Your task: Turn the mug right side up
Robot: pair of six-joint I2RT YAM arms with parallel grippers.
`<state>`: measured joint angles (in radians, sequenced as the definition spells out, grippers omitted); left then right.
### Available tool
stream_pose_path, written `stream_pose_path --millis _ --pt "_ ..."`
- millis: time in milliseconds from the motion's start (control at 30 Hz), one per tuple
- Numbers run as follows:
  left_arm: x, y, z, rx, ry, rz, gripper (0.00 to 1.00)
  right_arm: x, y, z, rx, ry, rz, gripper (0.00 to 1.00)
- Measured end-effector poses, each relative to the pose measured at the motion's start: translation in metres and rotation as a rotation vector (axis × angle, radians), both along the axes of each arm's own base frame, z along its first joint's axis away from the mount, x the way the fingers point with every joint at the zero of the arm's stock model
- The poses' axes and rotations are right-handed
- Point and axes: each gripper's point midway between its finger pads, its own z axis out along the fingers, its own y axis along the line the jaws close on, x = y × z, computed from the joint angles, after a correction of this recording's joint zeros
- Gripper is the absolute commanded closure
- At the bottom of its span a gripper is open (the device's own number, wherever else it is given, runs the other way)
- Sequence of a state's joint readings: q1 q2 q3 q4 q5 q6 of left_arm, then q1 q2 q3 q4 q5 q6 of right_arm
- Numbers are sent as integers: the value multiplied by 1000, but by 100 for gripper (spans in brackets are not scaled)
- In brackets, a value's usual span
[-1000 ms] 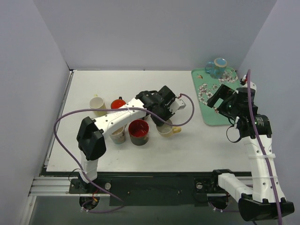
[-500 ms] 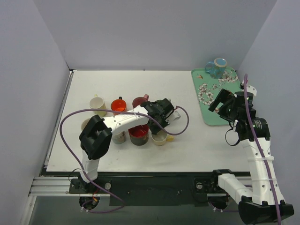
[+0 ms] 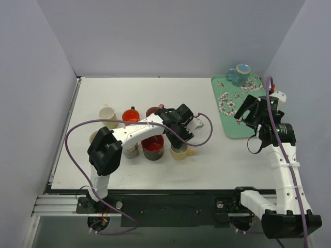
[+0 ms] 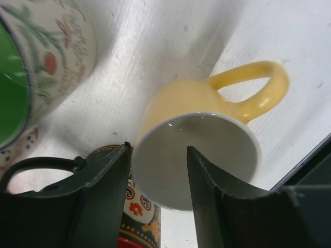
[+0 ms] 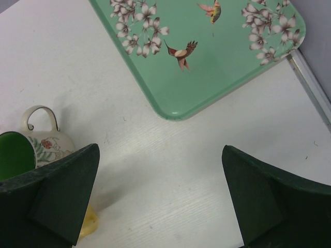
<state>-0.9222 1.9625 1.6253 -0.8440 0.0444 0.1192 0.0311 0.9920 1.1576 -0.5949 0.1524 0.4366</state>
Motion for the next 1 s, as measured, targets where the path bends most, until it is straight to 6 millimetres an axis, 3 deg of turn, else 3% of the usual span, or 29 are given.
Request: stream_pose_path --millis 133,300,500,600,767,1000 --pt "11 -8 30 -69 -10 -24 40 19 -11 8 -3 6 -39 2" --pt "31 4 88 -195 -65 -17 37 69 -23 26 14 -9 -90 10" --pt "70 60 187 -399 -341 80 27 160 -26 32 95 -80 -175 11" --pt "75 89 217 -466 -497 132 27 208 -30 26 141 -120 -241 12" --pt "84 101 219 -513 -558 176 27 277 -32 -7 260 -167 -359 24" --pt "119 146 199 -503 -569 337 28 381 -19 -97 570 -322 -416 59"
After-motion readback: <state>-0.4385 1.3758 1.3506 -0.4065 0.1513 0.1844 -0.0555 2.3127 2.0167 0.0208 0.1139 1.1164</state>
